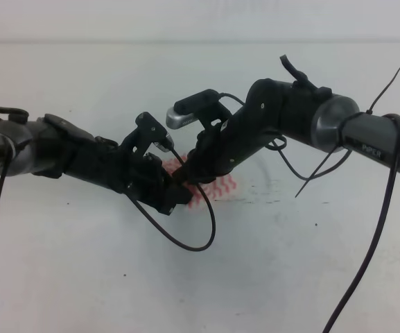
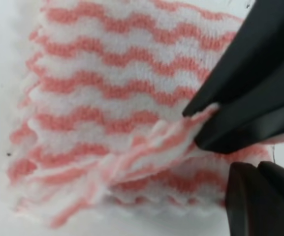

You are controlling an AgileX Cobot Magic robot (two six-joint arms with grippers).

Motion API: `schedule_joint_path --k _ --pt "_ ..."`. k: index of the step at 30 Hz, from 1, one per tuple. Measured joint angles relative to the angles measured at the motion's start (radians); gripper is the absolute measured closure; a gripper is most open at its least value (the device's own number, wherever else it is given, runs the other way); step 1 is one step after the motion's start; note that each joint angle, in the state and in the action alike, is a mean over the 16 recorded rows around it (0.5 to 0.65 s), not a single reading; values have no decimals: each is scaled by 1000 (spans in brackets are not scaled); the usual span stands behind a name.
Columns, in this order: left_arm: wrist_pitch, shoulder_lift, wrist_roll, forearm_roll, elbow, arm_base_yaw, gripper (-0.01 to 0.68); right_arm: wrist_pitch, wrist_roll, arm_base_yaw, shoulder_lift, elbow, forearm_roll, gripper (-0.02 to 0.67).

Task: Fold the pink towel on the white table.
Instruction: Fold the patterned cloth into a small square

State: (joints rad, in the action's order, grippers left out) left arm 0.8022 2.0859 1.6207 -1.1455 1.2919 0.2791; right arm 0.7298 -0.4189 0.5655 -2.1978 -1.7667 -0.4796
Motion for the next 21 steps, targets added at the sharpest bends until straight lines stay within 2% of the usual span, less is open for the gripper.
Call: schedule_joint_path --k 13,21 --pt "-51 -16 1 8 -1 -9 674 45 1 -1 2 0 -29 333" --pt "-117 -23 2 5 -2 -14 674 61 1 -1 4 -1 -39 299"
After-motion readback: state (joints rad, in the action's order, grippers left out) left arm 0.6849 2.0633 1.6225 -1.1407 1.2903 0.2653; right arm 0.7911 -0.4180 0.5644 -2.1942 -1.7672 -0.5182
